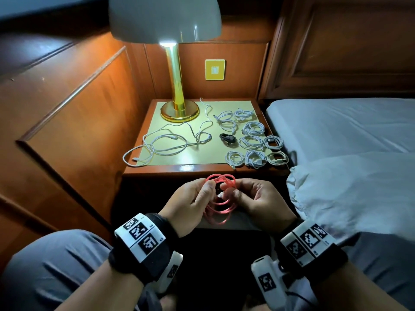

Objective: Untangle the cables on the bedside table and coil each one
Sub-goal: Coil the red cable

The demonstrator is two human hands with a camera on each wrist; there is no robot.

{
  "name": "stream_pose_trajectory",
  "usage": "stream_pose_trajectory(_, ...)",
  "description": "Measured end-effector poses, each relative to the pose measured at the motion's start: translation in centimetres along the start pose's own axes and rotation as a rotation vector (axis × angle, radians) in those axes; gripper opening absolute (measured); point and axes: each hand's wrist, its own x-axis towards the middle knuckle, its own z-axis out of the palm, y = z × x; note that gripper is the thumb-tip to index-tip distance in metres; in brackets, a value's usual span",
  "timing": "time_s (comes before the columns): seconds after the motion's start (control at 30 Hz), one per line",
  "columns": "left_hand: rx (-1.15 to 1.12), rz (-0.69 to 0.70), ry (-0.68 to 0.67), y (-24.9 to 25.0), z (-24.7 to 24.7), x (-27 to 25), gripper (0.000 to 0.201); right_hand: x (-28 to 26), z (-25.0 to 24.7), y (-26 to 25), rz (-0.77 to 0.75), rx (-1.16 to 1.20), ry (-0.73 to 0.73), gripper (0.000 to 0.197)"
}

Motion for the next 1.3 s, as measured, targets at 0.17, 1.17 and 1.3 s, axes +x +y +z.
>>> stream_pose_trajectory(0.17,0.281,-0.039,0.046,0.1,0.3,0.1,0.041,0.2,0.3,0.2,0.060,0.151,0.032,0.024)
stream_pose_trajectory(1.17,-0.087,-0.071,0.083,-0.3,1.8,0.1,0.022,0.6,0.6,0.6,0.108,0.391,0.163,0.024)
stream_pose_trajectory(1.3,-0.348,-0.197,0.061,0.1,1.9,0.2,0.024,0.3,0.6,-0.3,0.231,0.565,0.077,0.029)
